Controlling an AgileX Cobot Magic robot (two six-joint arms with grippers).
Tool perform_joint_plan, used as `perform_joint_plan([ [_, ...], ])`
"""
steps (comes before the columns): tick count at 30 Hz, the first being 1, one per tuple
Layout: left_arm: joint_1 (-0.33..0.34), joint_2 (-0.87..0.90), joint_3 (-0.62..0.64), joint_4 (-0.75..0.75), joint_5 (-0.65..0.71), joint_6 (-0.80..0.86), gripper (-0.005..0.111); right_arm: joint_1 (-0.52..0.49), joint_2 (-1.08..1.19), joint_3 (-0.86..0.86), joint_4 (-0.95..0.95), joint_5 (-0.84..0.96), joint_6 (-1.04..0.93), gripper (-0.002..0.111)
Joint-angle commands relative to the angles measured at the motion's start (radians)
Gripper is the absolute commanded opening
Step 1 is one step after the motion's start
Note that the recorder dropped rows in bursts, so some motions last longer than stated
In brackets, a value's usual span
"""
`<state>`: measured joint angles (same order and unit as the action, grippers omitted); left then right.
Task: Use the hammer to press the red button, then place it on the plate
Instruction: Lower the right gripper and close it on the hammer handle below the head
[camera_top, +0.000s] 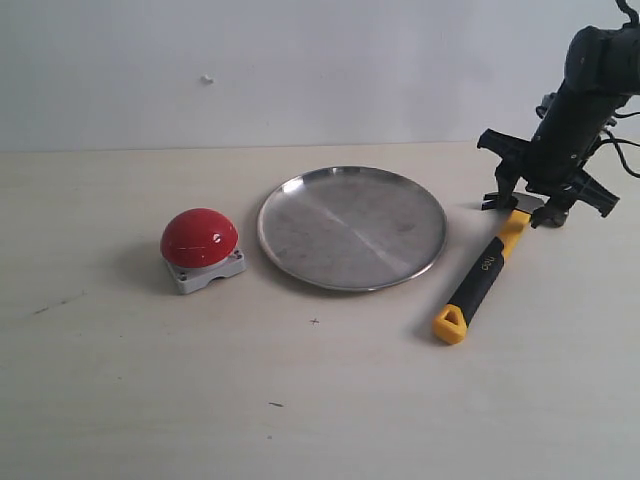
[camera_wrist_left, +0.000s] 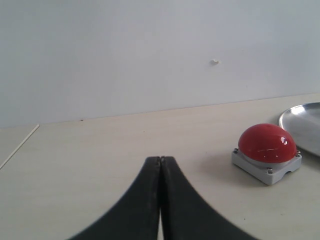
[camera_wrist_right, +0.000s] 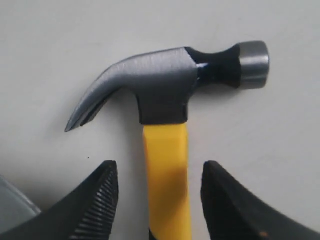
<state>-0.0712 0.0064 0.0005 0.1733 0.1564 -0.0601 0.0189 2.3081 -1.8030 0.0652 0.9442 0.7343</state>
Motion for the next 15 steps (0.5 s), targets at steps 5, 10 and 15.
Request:
perform_joint_plan([
  [5, 0.003, -0.006, 0.0, -0.004, -0.004, 0.0, 0.001, -0.006, 0.057, -0.011, -0.017, -0.024, -0.017, 0.051],
  [10, 0.003, -0.006, 0.0, -0.004, -0.004, 0.0, 0.001, -0.006, 0.064, -0.011, -0.017, -0.043, -0.019, 0.051],
  [15, 0.003, -0.006, 0.0, -0.004, -0.004, 0.0, 0.001, -0.006, 0.064, -0.011, -0.018, -0.053, -0.033, 0.051],
])
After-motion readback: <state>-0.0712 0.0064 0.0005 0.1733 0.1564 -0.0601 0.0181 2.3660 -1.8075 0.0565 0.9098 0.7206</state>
